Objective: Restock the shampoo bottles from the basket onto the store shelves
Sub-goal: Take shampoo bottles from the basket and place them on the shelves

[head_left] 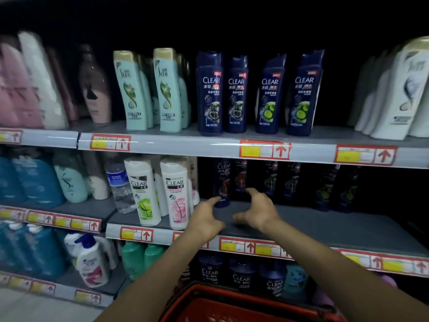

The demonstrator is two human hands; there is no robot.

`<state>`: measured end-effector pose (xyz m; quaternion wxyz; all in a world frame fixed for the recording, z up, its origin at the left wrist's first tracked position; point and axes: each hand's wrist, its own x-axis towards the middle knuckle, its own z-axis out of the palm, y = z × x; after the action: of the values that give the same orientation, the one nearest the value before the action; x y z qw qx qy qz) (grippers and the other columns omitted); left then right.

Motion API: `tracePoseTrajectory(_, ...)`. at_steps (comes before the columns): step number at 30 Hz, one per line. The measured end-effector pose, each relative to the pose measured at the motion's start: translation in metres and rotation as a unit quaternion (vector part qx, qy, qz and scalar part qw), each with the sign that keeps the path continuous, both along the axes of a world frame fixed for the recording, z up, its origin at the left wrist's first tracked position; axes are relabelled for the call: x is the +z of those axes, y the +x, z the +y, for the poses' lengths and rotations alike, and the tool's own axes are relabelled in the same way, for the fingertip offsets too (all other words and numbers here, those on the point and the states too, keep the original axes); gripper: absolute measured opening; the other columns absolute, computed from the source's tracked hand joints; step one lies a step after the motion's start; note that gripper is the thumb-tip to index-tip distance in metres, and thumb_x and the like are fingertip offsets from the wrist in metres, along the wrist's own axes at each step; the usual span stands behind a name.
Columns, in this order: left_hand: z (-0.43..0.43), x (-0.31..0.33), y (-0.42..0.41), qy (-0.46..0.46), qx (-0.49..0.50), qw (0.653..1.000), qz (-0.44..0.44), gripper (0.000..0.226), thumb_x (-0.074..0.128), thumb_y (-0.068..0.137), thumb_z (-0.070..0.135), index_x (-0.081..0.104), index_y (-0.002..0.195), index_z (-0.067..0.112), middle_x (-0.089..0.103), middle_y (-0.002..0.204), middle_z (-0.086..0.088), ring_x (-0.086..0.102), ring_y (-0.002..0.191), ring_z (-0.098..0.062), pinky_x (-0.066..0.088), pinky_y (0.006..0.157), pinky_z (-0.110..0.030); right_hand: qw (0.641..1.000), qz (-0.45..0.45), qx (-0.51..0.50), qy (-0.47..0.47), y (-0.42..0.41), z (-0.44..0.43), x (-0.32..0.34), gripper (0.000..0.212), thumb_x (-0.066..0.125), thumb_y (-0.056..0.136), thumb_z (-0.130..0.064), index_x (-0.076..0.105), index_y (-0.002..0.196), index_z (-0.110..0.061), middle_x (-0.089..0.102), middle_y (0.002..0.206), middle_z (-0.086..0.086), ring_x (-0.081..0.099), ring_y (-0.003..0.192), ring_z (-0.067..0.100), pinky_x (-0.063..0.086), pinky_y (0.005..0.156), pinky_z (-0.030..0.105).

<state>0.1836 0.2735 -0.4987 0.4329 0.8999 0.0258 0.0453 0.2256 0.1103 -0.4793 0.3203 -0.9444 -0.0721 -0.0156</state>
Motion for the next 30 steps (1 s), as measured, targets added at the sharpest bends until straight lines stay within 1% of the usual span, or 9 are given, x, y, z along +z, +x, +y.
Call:
tracePoseTrajectory(2,0.001,0.006,-0.022,0.037,-0.01,0.999,-0.004,0.077,0.077,0.084,0.012,0.045,0.153,0.024,0.057,0.142,-0.002,0.057,0.112,-0.011,0.051,0.084,-0.016,0.999,0.006,0.021,-0.025,-0.019,-0.012,0.011,0.11,0.091,0.075,-0.031,0.022,0.161,-0.022,0.037,0.154,0.015,0.046,0.137,0.032,0.044,0.106,0.033)
tracePoseTrajectory(4,0.001,0.011,-0.044,0.092,-0.019,0.996,-0.008,0.079,0.077,0.083,0.029,0.043,0.154,0.027,0.053,0.147,-0.004,0.057,0.125,-0.019,0.051,0.104,-0.031,0.997,0.007,0.049,-0.055,-0.04,-0.024,0.02,0.115,0.091,0.074,-0.034,0.018,0.162,-0.025,0.031,0.157,0.015,0.041,0.141,0.032,0.041,0.11,0.033)
tracePoseTrajectory(7,0.0,0.018,-0.081,0.198,-0.013,0.98,-0.012,0.081,0.069,0.086,0.05,0.035,0.157,0.033,0.042,0.155,-0.003,0.042,0.142,-0.023,0.041,0.114,-0.039,0.992,-0.003,0.081,-0.101,-0.075,-0.041,0.026,0.126,0.093,0.068,-0.043,0.012,0.163,-0.026,0.019,0.163,0.016,0.025,0.151,0.032,0.032,0.119,0.035)
tracePoseTrajectory(10,-0.005,0.02,-0.119,0.274,-0.027,0.961,0.018,0.089,0.056,0.086,0.07,0.02,0.162,0.04,0.017,0.171,-0.002,0.018,0.157,-0.023,0.032,0.12,-0.051,0.988,0.004,0.104,-0.115,-0.111,-0.057,0.02,0.132,0.092,0.066,-0.048,0.006,0.163,-0.026,0.012,0.165,0.015,0.016,0.154,0.031,0.029,0.122,0.038)
tracePoseTrajectory(17,-0.013,-0.022,-0.174,0.402,-0.086,0.911,0.041,0.094,0.039,0.087,0.083,-0.004,0.161,0.046,-0.009,0.173,0.005,-0.011,0.159,-0.026,0.009,0.125,-0.061,0.967,0.059,0.148,-0.201,-0.18,-0.095,-0.04,0.14,0.082,0.062,-0.069,-0.01,0.161,-0.035,-0.009,0.169,0.014,-0.011,0.156,0.035,0.009,0.126,0.05)
tracePoseTrajectory(21,-0.017,-0.057,-0.194,0.446,-0.13,0.883,0.065,0.093,0.034,0.087,0.083,-0.006,0.162,0.045,-0.01,0.173,0.004,-0.008,0.16,-0.026,0.011,0.125,-0.061,0.942,0.123,0.186,-0.251,-0.207,-0.109,-0.076,0.138,0.082,0.065,-0.067,-0.01,0.161,-0.034,-0.022,0.167,0.014,-0.021,0.154,0.036,-0.001,0.126,0.053)
tracePoseTrajectory(23,-0.02,-0.078,-0.2,0.469,-0.152,0.867,0.075,0.092,0.034,0.088,0.082,-0.002,0.163,0.042,-0.005,0.173,0.001,-0.002,0.16,-0.027,0.015,0.125,-0.06,0.931,0.142,0.208,-0.263,-0.218,-0.112,-0.092,0.136,0.082,0.067,-0.066,-0.01,0.162,-0.033,-0.021,0.167,0.015,-0.019,0.154,0.036,0.002,0.127,0.052)
tracePoseTrajectory(27,-0.029,-0.13,-0.209,0.479,-0.185,0.846,0.143,0.095,0.038,0.086,0.081,0.005,0.163,0.039,0.006,0.173,-0.002,0.012,0.157,-0.034,0.02,0.122,-0.06,0.906,0.204,0.254,-0.269,-0.24,-0.11,-0.126,0.138,0.083,0.073,-0.058,-0.023,0.158,-0.031,-0.003,0.165,0.011,0.013,0.154,0.036,0.031,0.12,0.046)
tracePoseTrajectory(30,-0.037,-0.172,-0.21,0.499,-0.207,0.821,0.185,0.1,0.039,0.083,0.084,0.006,0.164,0.035,0.015,0.17,-0.003,0.022,0.153,-0.035,0.026,0.12,-0.058,0.88,0.222,0.289,-0.306,-0.25,-0.107,-0.149,0.128,0.074,0.083,-0.059,-0.026,0.157,-0.029,0.002,0.166,0.009,0.021,0.151,0.035,0.037,0.116,0.043)
